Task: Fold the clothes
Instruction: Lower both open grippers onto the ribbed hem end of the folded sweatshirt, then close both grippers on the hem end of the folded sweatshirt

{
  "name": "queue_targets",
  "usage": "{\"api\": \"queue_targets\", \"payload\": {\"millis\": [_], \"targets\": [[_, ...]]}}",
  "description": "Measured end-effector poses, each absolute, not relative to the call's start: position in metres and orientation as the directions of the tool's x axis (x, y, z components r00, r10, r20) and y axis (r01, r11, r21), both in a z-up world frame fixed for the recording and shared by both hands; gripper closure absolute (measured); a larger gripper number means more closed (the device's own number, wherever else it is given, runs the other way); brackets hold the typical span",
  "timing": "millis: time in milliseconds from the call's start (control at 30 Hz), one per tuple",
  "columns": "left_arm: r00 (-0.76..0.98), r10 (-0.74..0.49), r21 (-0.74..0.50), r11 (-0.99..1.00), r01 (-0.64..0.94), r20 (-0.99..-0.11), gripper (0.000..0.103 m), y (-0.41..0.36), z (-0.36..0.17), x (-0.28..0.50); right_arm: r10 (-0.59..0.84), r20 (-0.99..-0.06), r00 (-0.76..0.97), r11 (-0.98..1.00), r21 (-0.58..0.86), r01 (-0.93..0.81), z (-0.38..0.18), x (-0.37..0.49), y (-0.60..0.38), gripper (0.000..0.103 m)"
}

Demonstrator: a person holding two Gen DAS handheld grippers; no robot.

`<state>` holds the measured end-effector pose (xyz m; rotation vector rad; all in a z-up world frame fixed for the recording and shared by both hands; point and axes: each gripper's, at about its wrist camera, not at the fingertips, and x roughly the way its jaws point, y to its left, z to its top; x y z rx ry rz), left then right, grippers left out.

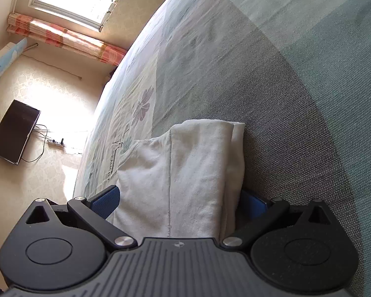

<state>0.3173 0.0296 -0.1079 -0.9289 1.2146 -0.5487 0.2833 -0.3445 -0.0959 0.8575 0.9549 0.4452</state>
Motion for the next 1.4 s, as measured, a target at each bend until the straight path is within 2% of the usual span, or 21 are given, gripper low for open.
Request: {"api": "queue_targets", "payload": {"millis": [233, 467, 567, 700, 867, 1133, 1400], "targets": [[0.266, -0.812, -0.854, 0.504, -0.128, -0.519, 0.013, 0.037, -0.113, 0.309, 0.742, -0.518, 0.425, 0.560, 0.828, 0.032, -0.095, 0.266, -0.343, 0.000], [0.223, -0.795, -0.821, 0.569, -0.046, -0.564, 0.009, 0.018, -0.101, 0.324, 0.769, -0.477, 0.425, 0.495, 0.865, 0.075, -0.103, 0.291, -0.347, 0.000], [0.219, -0.826, -0.852, 0.518, -0.070, -0.520, 0.009, 0.030, -0.106, 0.307, 0.782, -0.483, 0.394, 0.499, 0.864, 0.068, -0.102, 0.281, -0.350, 0.000], [0.230, -0.849, -0.880, 0.457, -0.131, -0.475, 0.009, 0.038, -0.115, 0.314, 0.812, -0.438, 0.387, 0.448, 0.891, 0.068, -0.108, 0.268, -0.355, 0.000], [0.224, -0.805, -0.830, 0.557, -0.033, -0.549, 0.009, 0.015, -0.104, 0.327, 0.804, -0.458, 0.379, 0.461, 0.883, 0.088, -0.108, 0.290, -0.347, 0.000], [0.252, -0.827, -0.860, 0.507, -0.053, -0.503, 0.034, 0.042, -0.116, 0.297, 0.812, -0.448, 0.375, 0.471, 0.882, 0.034, -0.104, 0.262, -0.345, 0.000], [0.249, -0.802, -0.828, 0.561, 0.000, -0.544, 0.034, 0.030, -0.111, 0.305, 0.804, -0.466, 0.370, 0.515, 0.857, -0.038, -0.102, 0.267, -0.341, 0.003]]}}
